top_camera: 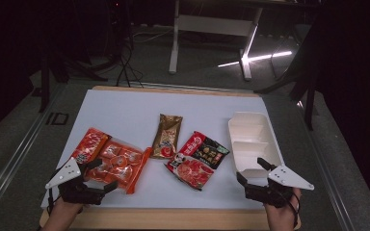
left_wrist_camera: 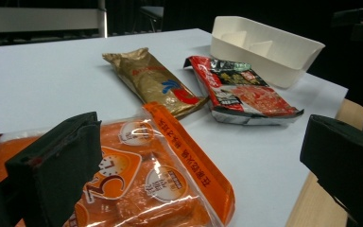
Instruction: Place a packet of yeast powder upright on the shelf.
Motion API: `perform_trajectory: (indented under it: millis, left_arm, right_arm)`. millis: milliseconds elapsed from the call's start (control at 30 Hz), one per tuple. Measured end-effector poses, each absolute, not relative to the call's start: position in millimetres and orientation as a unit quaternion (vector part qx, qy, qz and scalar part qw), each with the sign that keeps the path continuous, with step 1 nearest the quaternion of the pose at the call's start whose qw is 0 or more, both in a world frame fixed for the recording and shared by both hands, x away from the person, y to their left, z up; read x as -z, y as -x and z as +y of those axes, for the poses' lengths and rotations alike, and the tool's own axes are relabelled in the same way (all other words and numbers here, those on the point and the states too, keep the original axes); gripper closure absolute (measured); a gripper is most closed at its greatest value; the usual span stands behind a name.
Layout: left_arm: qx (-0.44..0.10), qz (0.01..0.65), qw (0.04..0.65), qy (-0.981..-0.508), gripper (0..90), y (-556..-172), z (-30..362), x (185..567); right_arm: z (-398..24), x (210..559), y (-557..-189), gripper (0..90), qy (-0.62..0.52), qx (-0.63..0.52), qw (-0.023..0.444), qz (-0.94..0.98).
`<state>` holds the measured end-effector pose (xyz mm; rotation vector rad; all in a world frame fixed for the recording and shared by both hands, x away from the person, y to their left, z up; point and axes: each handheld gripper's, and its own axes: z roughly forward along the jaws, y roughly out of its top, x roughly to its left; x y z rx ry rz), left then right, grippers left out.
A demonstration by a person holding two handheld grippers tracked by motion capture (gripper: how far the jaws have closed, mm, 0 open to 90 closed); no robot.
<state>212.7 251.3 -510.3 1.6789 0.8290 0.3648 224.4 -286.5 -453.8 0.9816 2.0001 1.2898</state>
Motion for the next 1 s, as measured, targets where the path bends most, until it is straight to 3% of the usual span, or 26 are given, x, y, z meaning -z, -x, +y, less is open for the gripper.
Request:
perform_trajectory:
  millis: [367, 800, 1000]
  left_arm:
    - [-0.148, 0.359, 0.559, -0.733, 0.2, -211.0, 244.2, 508.9]
    - [-0.145, 0.362, 0.552, -0.737, 0.2, -210.1, 243.1, 506.8]
    - [-0.114, 0.354, 0.562, -0.739, 0.2, -213.6, 240.7, 500.5]
  right_arm:
    - [-289.0, 452.9, -224.0, 12.6, -0.342, -0.508, 0.293, 0.735]
    - [-290.6, 452.4, -226.3, 11.9, -0.361, -0.5, 0.275, 0.737]
    - [-289.5, 444.9, -226.4, 12.0, -0.359, -0.504, 0.286, 0.731]
